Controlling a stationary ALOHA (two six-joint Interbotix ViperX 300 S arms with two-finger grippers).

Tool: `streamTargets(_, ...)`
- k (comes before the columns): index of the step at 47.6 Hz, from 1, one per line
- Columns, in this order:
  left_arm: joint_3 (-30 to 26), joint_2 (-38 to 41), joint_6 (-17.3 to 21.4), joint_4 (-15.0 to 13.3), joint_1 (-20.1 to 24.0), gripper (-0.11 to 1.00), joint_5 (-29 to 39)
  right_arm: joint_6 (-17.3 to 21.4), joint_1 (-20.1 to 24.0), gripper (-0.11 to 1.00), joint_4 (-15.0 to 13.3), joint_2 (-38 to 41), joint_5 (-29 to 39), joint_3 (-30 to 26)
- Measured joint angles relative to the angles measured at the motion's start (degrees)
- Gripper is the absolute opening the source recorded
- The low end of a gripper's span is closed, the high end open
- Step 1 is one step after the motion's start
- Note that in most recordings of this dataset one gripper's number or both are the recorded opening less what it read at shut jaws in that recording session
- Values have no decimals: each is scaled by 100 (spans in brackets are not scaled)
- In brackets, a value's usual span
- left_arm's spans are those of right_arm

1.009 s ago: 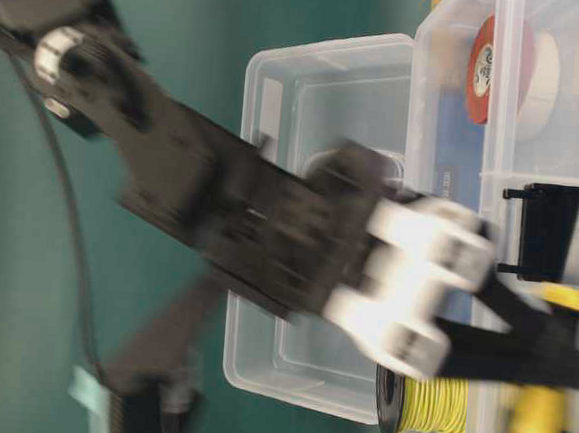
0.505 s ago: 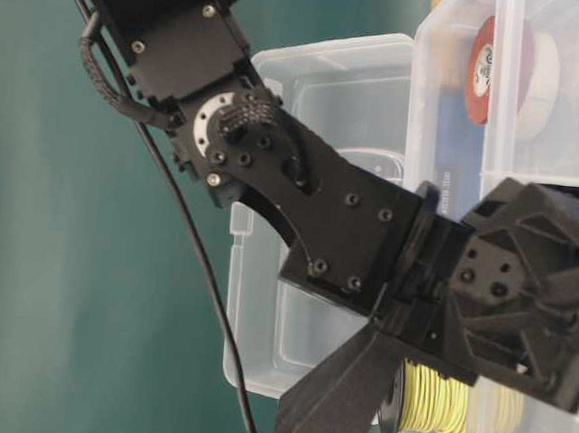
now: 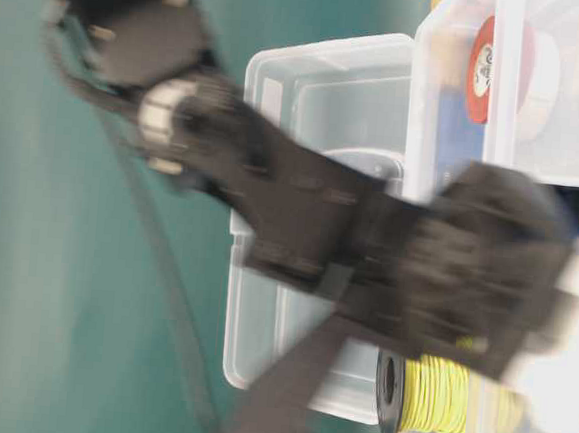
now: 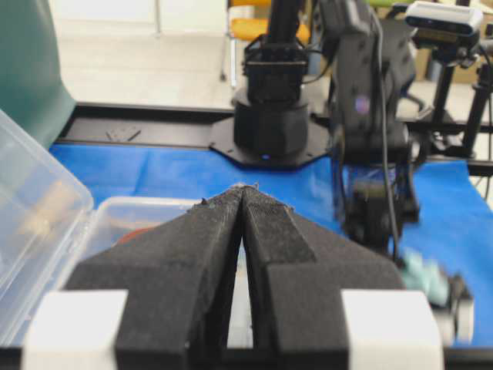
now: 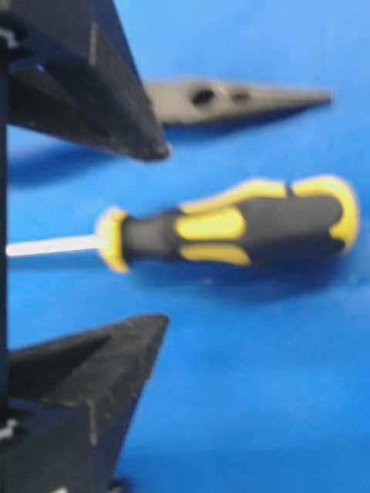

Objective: Pick the screwdriver from the toolbox among several items.

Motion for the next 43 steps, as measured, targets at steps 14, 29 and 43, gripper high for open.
streamTargets(14,26,-26,-9,0,0,1,62,44,18,70,-914,-1995,677,598)
streamTargets(29,97,-44,-9,0,0,1,158,79,18,70,-1819,-4746,79,3015)
streamTargets(43,185,-44,-18,0,0,1,176,79,-255,70,-1978,-7778,-853,5203)
